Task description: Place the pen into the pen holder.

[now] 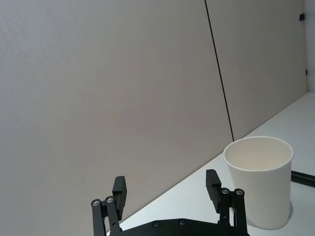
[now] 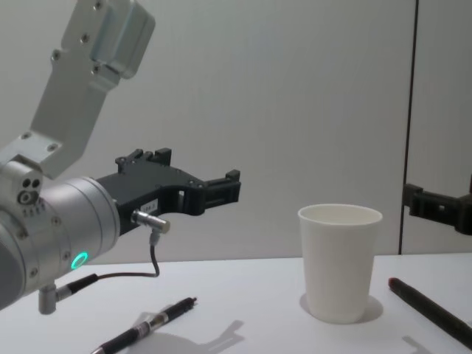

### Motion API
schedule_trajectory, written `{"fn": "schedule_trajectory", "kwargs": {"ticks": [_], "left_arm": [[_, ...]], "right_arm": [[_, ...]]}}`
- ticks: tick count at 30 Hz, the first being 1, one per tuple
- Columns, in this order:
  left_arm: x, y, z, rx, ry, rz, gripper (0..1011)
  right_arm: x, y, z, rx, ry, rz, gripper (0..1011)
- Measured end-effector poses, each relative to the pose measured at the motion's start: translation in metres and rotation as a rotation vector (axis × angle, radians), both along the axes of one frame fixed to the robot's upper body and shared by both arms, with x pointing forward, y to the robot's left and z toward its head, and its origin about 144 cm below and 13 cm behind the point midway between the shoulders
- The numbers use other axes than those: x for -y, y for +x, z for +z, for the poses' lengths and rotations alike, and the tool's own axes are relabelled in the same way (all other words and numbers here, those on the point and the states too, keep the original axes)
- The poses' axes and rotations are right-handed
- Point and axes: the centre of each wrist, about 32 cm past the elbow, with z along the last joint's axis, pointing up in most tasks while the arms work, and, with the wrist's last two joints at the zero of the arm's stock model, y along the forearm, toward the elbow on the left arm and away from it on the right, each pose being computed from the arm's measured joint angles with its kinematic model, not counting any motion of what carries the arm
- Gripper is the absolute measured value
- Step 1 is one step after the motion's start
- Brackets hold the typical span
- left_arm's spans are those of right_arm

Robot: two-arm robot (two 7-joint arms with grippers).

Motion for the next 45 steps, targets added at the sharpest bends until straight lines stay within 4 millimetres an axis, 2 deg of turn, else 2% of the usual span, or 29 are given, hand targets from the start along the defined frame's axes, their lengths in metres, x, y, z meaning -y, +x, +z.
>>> {"fn": "schedule_trajectory", "kwargs": {"ticks": [45], "left_arm": [[0.0000,0.0000,0.0000,0.000,0.000,0.000,1001]], "right_arm": [[0.0017,0.0008,0.0010,0.001,-0.005,0.001,1001]]}}
